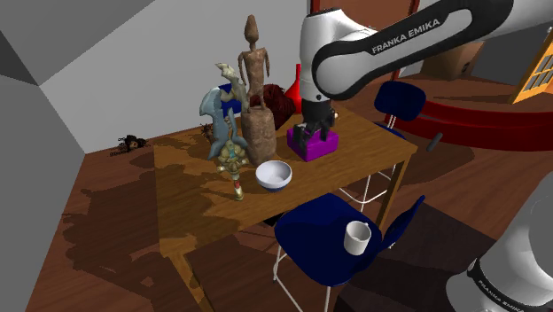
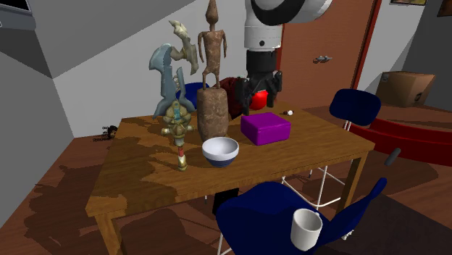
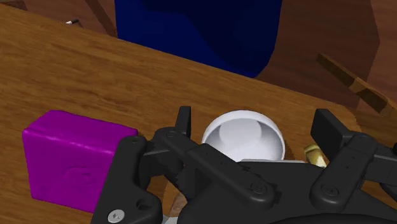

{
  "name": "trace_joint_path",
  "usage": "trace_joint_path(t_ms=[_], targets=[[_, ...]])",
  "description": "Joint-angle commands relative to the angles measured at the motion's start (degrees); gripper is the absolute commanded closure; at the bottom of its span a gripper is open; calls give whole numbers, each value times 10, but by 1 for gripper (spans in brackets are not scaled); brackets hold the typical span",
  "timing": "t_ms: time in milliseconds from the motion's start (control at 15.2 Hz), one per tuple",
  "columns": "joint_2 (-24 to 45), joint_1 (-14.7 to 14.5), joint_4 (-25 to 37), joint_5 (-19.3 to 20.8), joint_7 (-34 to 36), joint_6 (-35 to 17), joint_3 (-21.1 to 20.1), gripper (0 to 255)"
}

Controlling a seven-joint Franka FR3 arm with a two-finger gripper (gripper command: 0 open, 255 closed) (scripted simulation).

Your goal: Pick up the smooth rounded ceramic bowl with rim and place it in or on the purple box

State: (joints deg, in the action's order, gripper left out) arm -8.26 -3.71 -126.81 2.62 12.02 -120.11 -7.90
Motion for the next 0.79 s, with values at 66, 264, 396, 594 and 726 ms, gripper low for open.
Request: trace_joint_path(t_ms=[66, 264, 396, 594, 726], targets=[[66, -2, 35, 13, 15, -29, -7, 0], [131, -9, 77, 28, 34, -49, -13, 0], [175, -14, 109, 39, 47, -59, -15, 0], [242, -24, 163, 55, 63, -68, -16, 0], [287, -32, 203, 65, 73, -71, -15, 0]])
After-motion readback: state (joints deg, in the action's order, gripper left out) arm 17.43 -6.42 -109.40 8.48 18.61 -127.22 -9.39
